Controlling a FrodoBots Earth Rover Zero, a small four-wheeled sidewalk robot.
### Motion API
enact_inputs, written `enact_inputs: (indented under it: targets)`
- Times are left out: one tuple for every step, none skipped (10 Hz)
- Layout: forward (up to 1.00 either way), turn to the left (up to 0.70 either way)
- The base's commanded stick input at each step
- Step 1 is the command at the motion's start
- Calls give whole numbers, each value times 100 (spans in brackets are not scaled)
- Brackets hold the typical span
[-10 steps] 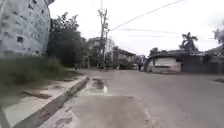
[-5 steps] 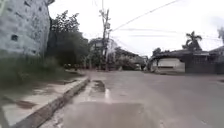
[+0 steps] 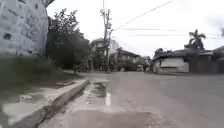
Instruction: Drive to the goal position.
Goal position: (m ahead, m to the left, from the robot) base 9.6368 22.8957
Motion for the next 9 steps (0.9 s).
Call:
enact_inputs:
  targets:
    - [70,0]
    - [70,0]
    - [70,0]
    - [70,0]
    - [70,0]
    - [70,0]
    - [70,0]
    - [70,0]
    - [70,0]
